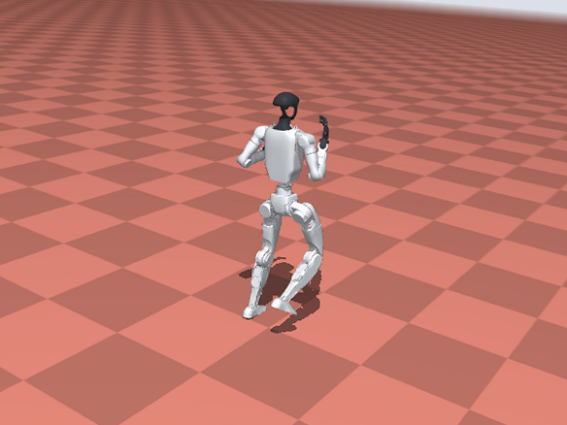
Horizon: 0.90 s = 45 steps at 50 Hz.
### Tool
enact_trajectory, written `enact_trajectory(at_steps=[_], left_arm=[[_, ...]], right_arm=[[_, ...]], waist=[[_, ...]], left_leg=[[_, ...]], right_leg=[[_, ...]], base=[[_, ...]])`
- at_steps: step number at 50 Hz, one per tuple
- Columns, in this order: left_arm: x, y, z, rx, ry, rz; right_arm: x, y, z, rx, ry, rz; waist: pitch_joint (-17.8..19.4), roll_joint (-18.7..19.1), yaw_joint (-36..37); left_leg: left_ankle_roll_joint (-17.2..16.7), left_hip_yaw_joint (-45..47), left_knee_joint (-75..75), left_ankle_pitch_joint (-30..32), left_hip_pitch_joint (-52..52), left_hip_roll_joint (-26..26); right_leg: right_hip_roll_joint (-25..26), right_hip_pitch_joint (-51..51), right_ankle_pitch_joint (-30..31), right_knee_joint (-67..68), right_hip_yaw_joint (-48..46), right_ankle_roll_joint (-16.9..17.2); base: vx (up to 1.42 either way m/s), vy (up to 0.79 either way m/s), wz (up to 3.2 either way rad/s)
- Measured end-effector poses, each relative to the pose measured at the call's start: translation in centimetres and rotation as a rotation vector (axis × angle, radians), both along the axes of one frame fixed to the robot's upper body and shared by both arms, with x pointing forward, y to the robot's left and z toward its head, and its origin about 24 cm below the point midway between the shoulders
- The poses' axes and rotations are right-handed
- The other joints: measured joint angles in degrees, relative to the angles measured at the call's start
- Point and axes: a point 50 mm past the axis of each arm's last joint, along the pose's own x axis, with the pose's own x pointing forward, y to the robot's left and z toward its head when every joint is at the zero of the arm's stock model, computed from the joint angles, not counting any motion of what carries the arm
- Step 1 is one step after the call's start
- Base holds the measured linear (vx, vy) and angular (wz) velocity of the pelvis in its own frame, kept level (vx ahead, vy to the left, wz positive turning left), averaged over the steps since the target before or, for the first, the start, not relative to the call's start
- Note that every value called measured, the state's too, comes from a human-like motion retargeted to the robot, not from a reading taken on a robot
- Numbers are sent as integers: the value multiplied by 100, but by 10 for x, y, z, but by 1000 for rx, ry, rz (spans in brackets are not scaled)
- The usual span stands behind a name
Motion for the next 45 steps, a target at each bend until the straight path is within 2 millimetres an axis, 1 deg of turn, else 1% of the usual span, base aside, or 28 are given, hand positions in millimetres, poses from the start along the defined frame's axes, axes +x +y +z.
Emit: enact_trajectory(at_steps=[2, 3, 5, 7, 8, 10, 12, 15, 17, 18, 20, 22, 23, 25, 27, 28, 30, 32, 33, 35, 36, 37, 38, 40, 42, 43, 44, 45], left_arm=[[27, -13, 20, -41, -162, 7], [42, -23, 32, -48, -247, -2], [76, -50, 65, 21, -432, -14], [92, -73, 112, 96, -641, -23], [91, -78, 134, 120, -743, -14], [79, -79, 166, 113, -906, 31], [66, -72, 175, 38, -979, 83], [58, -69, 165, -46, -961, 87], [60, -73, 153, -54, -892, 18], [60, -76, 146, -60, -850, -31], [59, -80, 132, -88, -767, -140], [59, -78, 119, -105, -685, -207], [58, -76, 110, -96, -643, -223], [57, -64, 88, -60, -541, -198], [50, -39, 49, -57, -354, -96], [42, -25, 26, -75, -232, -44], [14, 0, -16, -113, 9, 26], [-11, 16, -30, -98, 158, 25], [-19, 21, -29, -72, 199, 5], [-26, 26, -25, -19, 245, -45], [-28, 27, -25, -1, 261, -59], [-30, 28, -26, 18, 276, -67], [-31, 28, -27, 37, 288, -62], [-31, 27, -27, 85, 277, -40], [-20, 20, -23, 151, 196, -17], [-11, 16, -18, 177, 138, 0], [1, 12, -11, 161, 68, 22], [13, 8, -2, 122, -6, 43]], right_arm=[[5, -7, -14, -37, 94, -52], [10, -10, -25, -58, 154, -91], [21, -14, -56, -64, 306, -181], [21, -21, -77, -41, 410, -251], [16, -26, -81, -47, 426, -259], [3, -36, -78, -116, 424, -248], [-8, -46, -76, -211, 449, -237], [-25, -58, -89, -267, 565, -264], [-34, -65, -102, -282, 648, -328], [-36, -68, -108, -288, 683, -362], [-34, -72, -118, -296, 730, -405], [-23, -72, -122, -275, 739, -406], [-15, -71, -122, -253, 729, -401], [7, -66, -113, -186, 649, -404], [35, -55, -78, -89, 452, -400], [46, -46, -52, -44, 322, -384], [51, -34, 0, 34, 70, -352], [39, -32, 32, 126, -92, -321], [31, -33, 39, 172, -134, -299], [17, -31, 42, 218, -161, -254], [15, -29, 39, 194, -150, -236], [13, -25, 36, 162, -136, -216], [14, -19, 31, 110, -116, -189], [16, -7, 19, 12, -69, -118], [18, 2, 0, -64, -11, -72], [18, 3, -9, -93, 29, -69], [20, 1, -18, -107, 82, -76], [22, -2, -26, -113, 141, -89]], waist=[[302, 134, -488], [475, 142, -693], [972, -1, -891], [1402, -105, -912], [1385, -41, -947], [1030, 155, -1123], [556, 405, -1543], [208, 625, -2082], [189, 396, -2042], [170, 110, -1936], [117, -712, -1630], [265, -1202, -1175], [380, -1308, -923], [608, -1310, -504], [945, -1085, -271], [1133, -981, -207], [1242, -967, -170], [865, -1158, -85], [622, -1292, 49], [226, -1602, 402], [131, -1723, 554], [51, -1800, 674], [2, -1790, 732], [22, -1481, 769], [128, -762, 651], [81, -456, 510], [114, -291, 310], [188, -195, 81]], left_leg=[[167, 16, -280, -1288, 255, 7], [371, -10, -351, -1724, 290, -60], [995, -175, -92, -2124, 213, -261], [1192, -194, 898, -2270, -206, -296], [1049, -127, 1175, -2250, -421, -223], [764, -52, 837, -1963, -500, -133], [525, -174, -56, -1165, -306, -100], [60, -588, -857, 355, -19, -8], [-62, -639, -648, 742, 68, -180], [50, -561, -146, 593, -36, -458], [417, -210, 2227, -293, -944, -1277], [634, 264, 5291, -1186, -2249, -1519], [718, 445, 6705, -1552, -2863, -1448], [810, 607, 9215, -2096, -4148, -1151], [743, 436, 10809, -2315, -5165, -920], [706, 324, 11249, -2382, -5470, -913], [776, 247, 11553, -2425, -5837, -1091], [967, 301, 11135, -2301, -5922, -1270], [1057, 359, 10709, -2229, -5799, -1306], [1177, 553, 9417, -2068, -5183, -1342], [1173, 666, 8502, -1879, -4638, -1343], [1142, 760, 7534, -1632, -4058, -1330], [1057, 815, 6463, -1266, -3409, -1287], [778, 803, 4097, -371, -1956, -1049], [423, 705, 1812, 433, -606, -497], [286, 680, 1081, 512, -297, -227], [255, 614, 665, 123, -68, -108], [276, 527, 407, -500, 119, -66]], right_leg=[[-287, -1189, -484, 2793, -259, 301], [-439, -1684, -726, 3886, -276, 299], [-456, -2222, -1475, 5323, -172, -20], [-337, -2554, -1573, 5806, -149, -145], [-320, -2719, -1568, 5807, -211, -242], [-459, -2916, -1382, 5413, -352, -451], [-538, -2615, -855, 4299, -543, -428], [-144, -1283, 441, 1468, -722, 73], [100, 29, 1489, -1187, -451, 470], [83, 718, 2090, -2676, -108, 667], [-422, 1846, 3039, -5239, 815, 973], [-879, 2395, 2191, -6069, 1155, 804], [-993, 2571, 1377, -6175, 1101, 623], [-1020, 2646, 35, -6250, 999, 242], [-772, 2387, -661, -5876, 1190, -240], [-638, 2173, -842, -5446, 1315, -428], [-562, 1763, -895, -4743, 1395, -413], [-671, 1674, -435, -5026, 1372, -81], [-746, 1735, -21, -5405, 1389, 101], [-918, 1904, 1101, -6182, 1549, 518], [-998, 2016, 1688, -6481, 1658, 707], [-1058, 2121, 2169, -6710, 1681, 836], [-1081, 2212, 2437, -6795, 1534, 848], [-926, 2350, 2259, -6388, 827, 527], [-374, 1811, 1249, -4201, 381, -2], [-105, 1122, 708, -2617, 310, -149], [-43, 446, 353, -1051, 195, 12], [-84, -223, 92, 505, 57, 327]], base=[[-10, 19, 93], [-21, 17, 93], [-28, 9, 65], [-15, 2, 29], [0, 0, 0], [17, 6, -20], [25, -1, 45], [22, -11, 125], [15, -14, 107], [8, -15, 66], [0, -14, 18], [-7, -9, -38], [-12, -7, -53], [-18, -6, -54], [-23, -4, -81], [-17, -1, -87], [-4, 0, -35], [18, -1, 24], [25, 1, 6], [26, 4, -46], [23, 6, -100], [21, 6, -133], [18, 6, -148], [14, 7, -157], [2, 12, -103], [-6, 12, -19], [-8, 10, 41], [-14, 11, 83]])
